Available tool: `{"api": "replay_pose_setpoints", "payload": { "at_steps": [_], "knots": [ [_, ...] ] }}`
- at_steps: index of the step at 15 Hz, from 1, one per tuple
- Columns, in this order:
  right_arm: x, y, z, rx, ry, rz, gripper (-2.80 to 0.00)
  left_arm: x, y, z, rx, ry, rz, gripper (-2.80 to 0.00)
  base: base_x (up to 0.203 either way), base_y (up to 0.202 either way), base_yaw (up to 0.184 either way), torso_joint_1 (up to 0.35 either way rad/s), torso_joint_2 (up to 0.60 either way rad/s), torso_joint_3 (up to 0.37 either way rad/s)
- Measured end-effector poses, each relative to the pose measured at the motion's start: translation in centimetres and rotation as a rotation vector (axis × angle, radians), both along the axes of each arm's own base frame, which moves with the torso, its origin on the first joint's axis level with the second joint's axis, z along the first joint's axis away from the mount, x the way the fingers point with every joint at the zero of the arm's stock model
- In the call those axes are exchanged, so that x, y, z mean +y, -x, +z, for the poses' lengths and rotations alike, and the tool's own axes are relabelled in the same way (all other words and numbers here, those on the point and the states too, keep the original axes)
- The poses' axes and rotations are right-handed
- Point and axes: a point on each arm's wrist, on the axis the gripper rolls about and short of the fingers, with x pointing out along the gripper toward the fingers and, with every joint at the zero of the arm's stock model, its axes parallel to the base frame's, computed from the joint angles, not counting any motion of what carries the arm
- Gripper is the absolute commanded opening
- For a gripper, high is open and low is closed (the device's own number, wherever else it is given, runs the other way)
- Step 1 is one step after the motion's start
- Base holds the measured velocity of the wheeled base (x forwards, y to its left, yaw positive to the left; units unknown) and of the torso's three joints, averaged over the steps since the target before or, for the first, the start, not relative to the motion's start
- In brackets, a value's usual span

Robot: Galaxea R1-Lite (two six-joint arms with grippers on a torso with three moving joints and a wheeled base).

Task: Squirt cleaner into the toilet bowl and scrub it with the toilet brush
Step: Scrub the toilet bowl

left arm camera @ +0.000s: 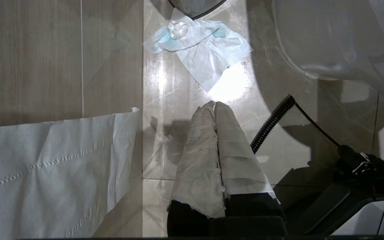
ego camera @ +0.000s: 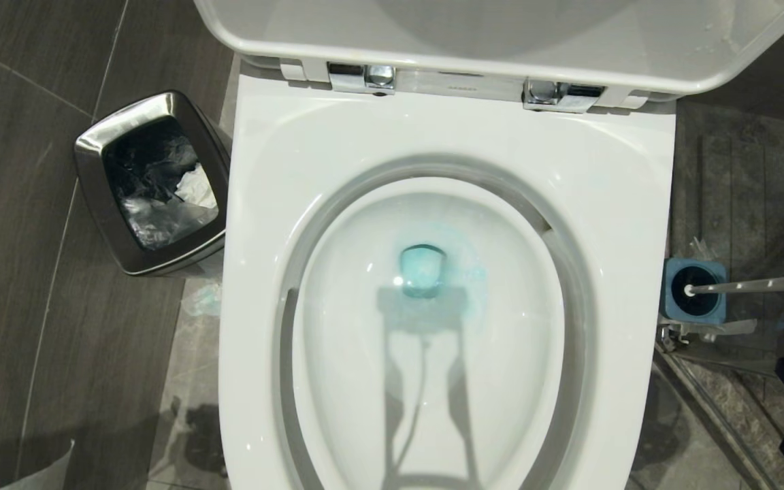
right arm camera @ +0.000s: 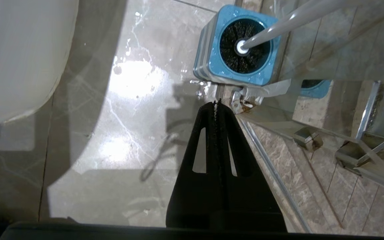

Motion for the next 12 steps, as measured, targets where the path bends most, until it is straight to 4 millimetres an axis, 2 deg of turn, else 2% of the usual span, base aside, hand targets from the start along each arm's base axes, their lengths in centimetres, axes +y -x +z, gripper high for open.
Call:
{"api": "replay_pose_setpoints", "payload": {
  "at_steps": [12],
  "knots": [
    [0.2, -2.5, -0.3, -0.011, -0.004, -0.036, -2.80, 0.0, 0.0, 0.0, 0.000, 0.000, 0.000, -2.80, 0.000, 0.000, 0.000, 0.000, 0.00, 0.000]
  ]
}}
